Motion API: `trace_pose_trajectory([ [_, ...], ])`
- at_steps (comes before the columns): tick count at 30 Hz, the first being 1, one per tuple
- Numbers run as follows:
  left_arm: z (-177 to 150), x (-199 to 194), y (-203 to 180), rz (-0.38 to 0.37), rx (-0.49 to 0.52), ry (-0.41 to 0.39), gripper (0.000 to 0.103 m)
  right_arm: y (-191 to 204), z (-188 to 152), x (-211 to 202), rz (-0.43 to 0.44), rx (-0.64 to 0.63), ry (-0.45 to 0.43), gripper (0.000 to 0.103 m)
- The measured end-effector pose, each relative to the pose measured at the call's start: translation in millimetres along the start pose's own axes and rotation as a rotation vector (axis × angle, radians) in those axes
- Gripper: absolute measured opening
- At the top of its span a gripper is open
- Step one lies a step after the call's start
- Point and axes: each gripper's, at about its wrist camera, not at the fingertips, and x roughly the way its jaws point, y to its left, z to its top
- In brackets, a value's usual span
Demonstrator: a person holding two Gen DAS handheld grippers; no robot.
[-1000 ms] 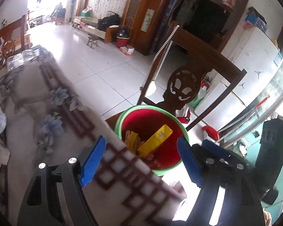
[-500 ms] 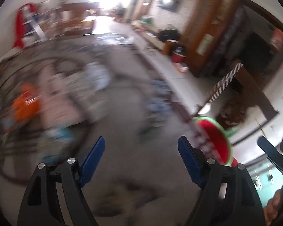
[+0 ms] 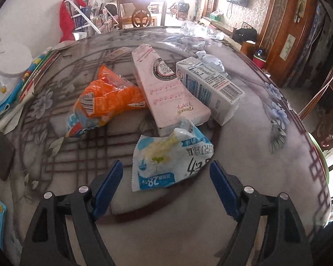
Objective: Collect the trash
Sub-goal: 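Lower the left tool to the white-blue snack bag and grasp it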
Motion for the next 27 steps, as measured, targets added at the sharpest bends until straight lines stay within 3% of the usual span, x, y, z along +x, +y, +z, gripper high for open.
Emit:
trace_pose_trajectory([
  [17, 13.6, 25.0, -15.0, 0.053, 0.066, 0.019, 0.076, 9.0, -1.8, 8.5, -0.034, -0.056, 0.015, 0.082],
  [21, 11.3, 25.6, -10.9, 0.04, 0.024, 0.032, 0.048, 9.2, -2.1, 8.3, -0.03, -0.057, 0.013, 0.082],
  [27, 1.5, 10.8, -10.0, 0.005, 0.023, 0.028, 0.021, 10.3, -2.2, 8.3, -0.031, -0.063, 0.013, 0.082],
])
